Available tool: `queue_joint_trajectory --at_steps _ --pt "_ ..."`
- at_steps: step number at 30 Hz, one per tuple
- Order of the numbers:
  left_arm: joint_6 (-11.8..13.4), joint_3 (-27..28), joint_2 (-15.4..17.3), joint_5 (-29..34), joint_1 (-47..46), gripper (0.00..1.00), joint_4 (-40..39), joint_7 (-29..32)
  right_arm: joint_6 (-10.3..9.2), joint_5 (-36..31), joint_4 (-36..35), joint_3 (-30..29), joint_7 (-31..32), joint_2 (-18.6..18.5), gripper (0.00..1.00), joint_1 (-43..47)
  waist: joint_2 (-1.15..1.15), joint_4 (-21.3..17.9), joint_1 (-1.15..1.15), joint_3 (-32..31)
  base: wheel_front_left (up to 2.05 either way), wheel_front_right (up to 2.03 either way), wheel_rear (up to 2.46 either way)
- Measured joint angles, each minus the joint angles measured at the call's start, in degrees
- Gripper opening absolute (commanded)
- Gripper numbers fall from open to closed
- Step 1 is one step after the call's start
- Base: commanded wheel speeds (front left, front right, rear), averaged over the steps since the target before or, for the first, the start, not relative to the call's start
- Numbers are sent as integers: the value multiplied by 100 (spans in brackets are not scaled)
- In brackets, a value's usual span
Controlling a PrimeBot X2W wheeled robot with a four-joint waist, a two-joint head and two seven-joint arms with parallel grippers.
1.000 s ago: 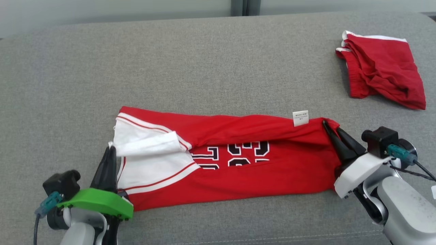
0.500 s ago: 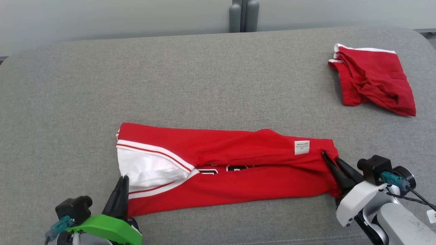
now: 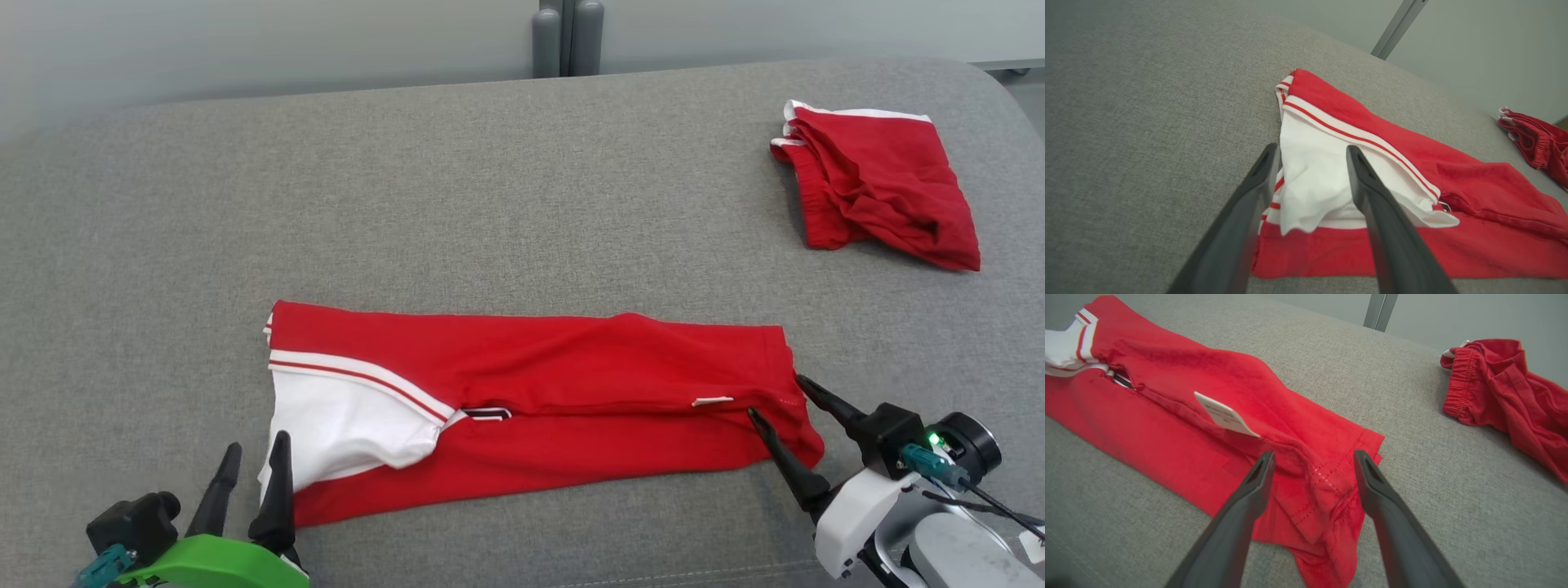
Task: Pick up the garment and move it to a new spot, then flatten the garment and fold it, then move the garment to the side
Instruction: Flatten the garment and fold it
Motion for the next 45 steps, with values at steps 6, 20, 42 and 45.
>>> queue_joint_trajectory --at_steps 6,20,42,45 --pt "71 116 59 7 37 100 -480 -202 -1 1 -85 -136 0 -10 100 352 0 -115 0 -59 0 0 0" --pt "102 -142 13 268 37 100 -1277 -345 29 1172 -87 -1045 1 430 100 469 0 -360 0 -249 0 0 0" --pt "346 -322 -67 319 275 100 -1610 -191 127 3003 1379 -1518 1376 1115 100 -104 0 186 0 -264 0 0 0" --pt "347 -322 -68 319 276 100 -1631 -182 129 3004 1461 -1482 1458 1112 100 -155 0 191 0 -262 0 0 0"
